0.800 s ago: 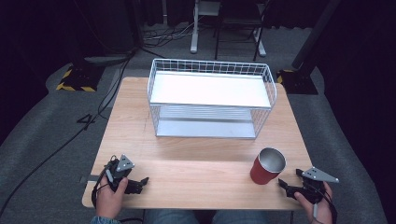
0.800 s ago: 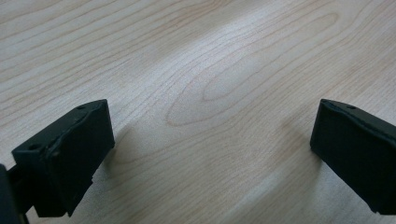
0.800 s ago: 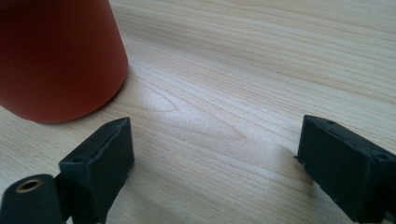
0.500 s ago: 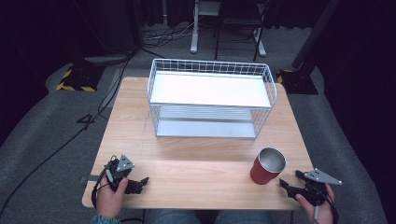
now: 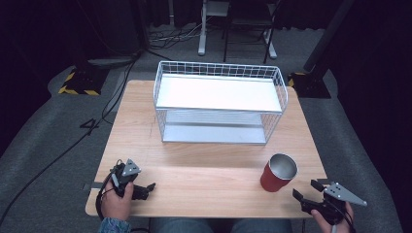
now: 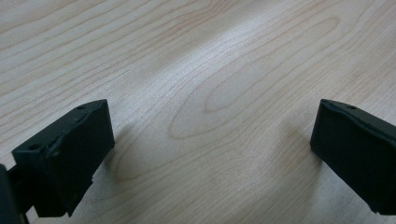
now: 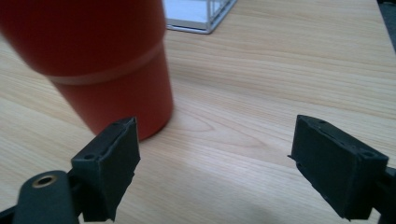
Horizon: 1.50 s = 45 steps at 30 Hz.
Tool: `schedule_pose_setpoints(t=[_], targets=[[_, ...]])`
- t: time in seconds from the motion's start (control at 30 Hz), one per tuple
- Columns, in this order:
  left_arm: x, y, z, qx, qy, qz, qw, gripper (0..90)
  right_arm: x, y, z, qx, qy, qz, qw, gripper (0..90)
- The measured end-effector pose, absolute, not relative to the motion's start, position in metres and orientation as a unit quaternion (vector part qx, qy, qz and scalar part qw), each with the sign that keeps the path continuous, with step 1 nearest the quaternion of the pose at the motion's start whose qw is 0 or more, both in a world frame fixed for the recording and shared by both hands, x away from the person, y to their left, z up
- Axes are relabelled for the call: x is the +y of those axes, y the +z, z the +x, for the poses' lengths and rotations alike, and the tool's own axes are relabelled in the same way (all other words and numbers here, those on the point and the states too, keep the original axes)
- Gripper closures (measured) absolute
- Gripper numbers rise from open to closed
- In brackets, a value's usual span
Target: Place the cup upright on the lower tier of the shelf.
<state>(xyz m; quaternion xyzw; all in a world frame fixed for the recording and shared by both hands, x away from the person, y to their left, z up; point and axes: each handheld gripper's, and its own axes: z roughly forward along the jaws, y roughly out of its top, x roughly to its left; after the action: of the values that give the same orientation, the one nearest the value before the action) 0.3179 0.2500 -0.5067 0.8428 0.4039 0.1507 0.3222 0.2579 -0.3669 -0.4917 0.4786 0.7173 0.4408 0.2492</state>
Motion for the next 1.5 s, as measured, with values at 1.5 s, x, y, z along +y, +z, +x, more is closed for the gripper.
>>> schedule_pose_setpoints(t=[1.5], targets=[[0.249, -0.507, 0.32, 0.41, 0.151, 0.84, 0.322, 0.0, -0.291, -0.501, 0.275, 0.693, 0.49, 0.462, 0.259, 15.0]])
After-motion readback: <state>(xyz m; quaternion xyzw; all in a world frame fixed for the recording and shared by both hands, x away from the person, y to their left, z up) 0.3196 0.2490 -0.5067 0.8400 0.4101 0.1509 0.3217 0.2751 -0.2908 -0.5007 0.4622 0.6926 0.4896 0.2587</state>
